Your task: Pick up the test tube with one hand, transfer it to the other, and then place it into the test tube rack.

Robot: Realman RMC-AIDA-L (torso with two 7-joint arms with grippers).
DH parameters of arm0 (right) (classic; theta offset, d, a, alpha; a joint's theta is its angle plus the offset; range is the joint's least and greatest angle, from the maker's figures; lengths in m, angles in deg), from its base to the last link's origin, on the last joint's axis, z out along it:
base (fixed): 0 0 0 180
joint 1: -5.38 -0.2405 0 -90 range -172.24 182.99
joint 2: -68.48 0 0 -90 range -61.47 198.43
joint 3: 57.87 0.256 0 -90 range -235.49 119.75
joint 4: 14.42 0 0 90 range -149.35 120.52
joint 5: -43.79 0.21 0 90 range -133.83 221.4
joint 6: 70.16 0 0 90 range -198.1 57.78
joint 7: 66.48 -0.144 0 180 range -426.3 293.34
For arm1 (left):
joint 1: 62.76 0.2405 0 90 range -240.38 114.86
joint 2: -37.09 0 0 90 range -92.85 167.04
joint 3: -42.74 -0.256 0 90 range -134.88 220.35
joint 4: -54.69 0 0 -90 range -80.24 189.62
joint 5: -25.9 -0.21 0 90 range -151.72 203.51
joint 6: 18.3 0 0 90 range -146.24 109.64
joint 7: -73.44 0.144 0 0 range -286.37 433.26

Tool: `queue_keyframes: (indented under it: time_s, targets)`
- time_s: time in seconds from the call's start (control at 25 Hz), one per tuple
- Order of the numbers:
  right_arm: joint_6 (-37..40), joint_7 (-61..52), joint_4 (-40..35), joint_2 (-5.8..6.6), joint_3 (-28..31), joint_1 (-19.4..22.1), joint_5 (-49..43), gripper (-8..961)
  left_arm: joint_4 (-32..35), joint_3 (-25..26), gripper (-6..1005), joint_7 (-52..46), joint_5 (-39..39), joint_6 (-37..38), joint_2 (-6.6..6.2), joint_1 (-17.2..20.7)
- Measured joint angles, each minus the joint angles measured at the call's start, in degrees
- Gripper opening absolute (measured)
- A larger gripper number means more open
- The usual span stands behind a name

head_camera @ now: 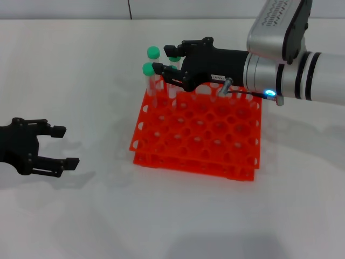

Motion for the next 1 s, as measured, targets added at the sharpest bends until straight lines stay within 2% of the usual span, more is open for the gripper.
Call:
queue_keyframes:
  time_s: [0.28, 0.48, 0.68, 0.76, 0.84, 1.0]
  targets:
    - [0.6, 0.0, -1.6, 0.17, 0.0, 1.4, 0.0, 427, 0.0, 0.1, 875, 0.0, 0.3, 0.0, 0.0, 0.0]
    - [2.9, 0.0, -5.8, 0.46, 1.4, 5.6, -0.4, 448, 0.0, 0.2, 875, 0.1, 1.0, 0.2, 0.0, 0.0]
    - [10.4, -0.4, -7.6, 0.74, 7.4, 10.0, -0.5, 481, 0.1, 0.9, 875, 0.2, 4.3, 0.4, -0.36, 0.3]
    - [12.2, -0.8, -7.6, 1.07, 9.4, 11.1, -0.5, 494, 0.1, 1.6, 875, 0.2, 5.1, 0.6, -0.36, 0.4]
    - [13.6, -1.5, -7.5, 1.91, 10.8, 12.0, -0.8, 508, 0.1, 2.2, 875, 0.0, 5.8, 0.9, -0.32, 0.4]
    - [16.1, -4.2, -7.6, 3.22, 14.0, 12.9, -5.6, 534, 0.3, 2.9, 875, -0.5, 7.2, 1.2, -0.13, 0.5]
